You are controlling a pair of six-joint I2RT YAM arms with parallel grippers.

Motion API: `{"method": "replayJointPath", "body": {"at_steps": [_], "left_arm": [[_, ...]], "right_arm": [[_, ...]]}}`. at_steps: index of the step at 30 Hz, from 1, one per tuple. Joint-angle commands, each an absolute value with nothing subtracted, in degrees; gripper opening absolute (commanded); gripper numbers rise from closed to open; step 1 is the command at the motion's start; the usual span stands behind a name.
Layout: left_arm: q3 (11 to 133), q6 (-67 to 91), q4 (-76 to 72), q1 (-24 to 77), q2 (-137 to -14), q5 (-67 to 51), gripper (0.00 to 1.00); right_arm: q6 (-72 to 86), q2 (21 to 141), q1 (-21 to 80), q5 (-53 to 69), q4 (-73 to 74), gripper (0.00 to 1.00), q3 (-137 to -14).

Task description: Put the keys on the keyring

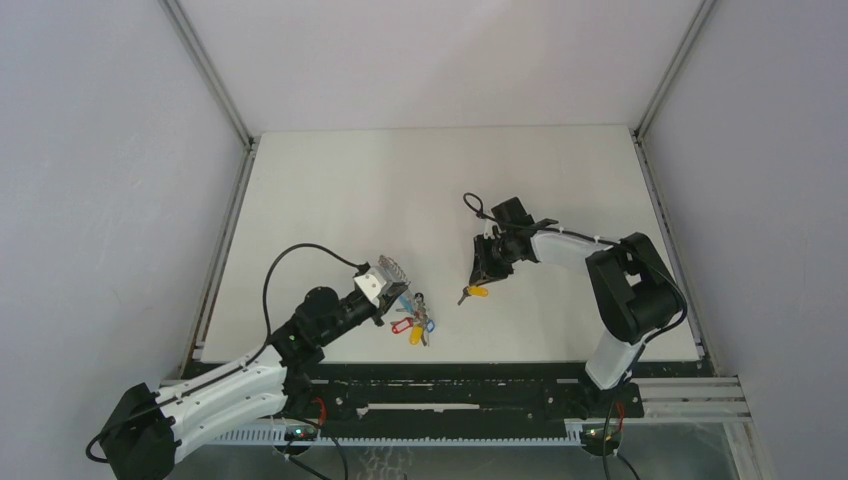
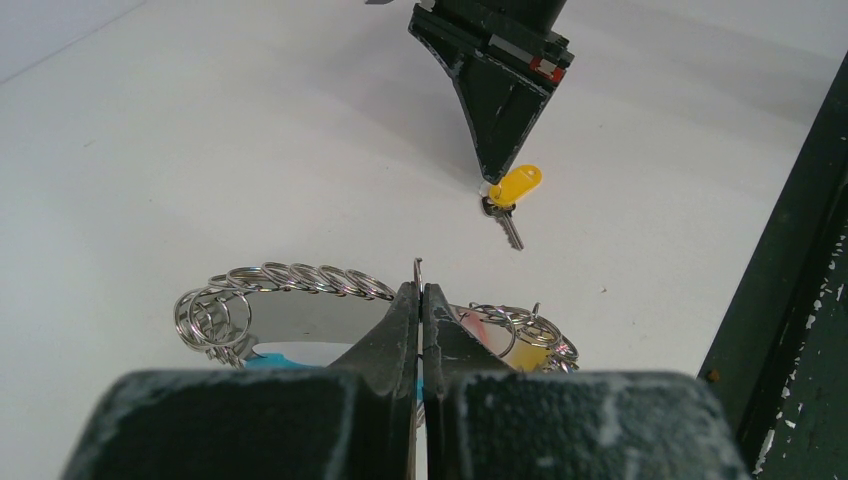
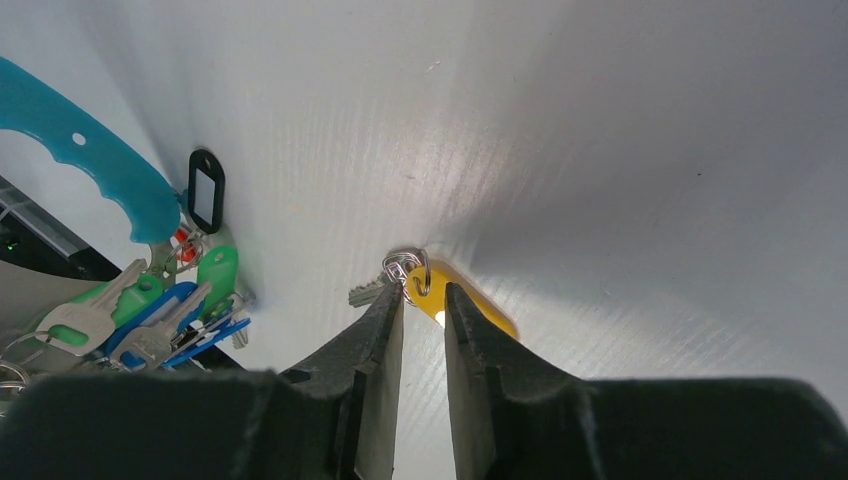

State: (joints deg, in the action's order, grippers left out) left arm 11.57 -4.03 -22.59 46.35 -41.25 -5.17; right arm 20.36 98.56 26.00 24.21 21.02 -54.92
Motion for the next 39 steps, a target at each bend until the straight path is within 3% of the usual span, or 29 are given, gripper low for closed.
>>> {"method": "replayJointPath", "body": {"at_steps": [1, 20, 39], "left_arm": [[11.87, -3.35, -26.10, 46.14, -40.61, -5.95, 0.00], [12.00, -3.34, -25.92, 46.15, -40.35, -6.06, 0.00], [12.02, -3.33, -25.84, 46.14, -40.35, -6.13, 0.00]], "right_arm": [[19.77, 99.08, 26.21, 25.50, 20.65, 0.21, -57.48], [19.61, 102.24, 26.64, 26.81, 20.69, 0.15, -58.97], [17.81, 102.79, 29.22, 24.48, 24.44, 0.15, -61.95]]}}
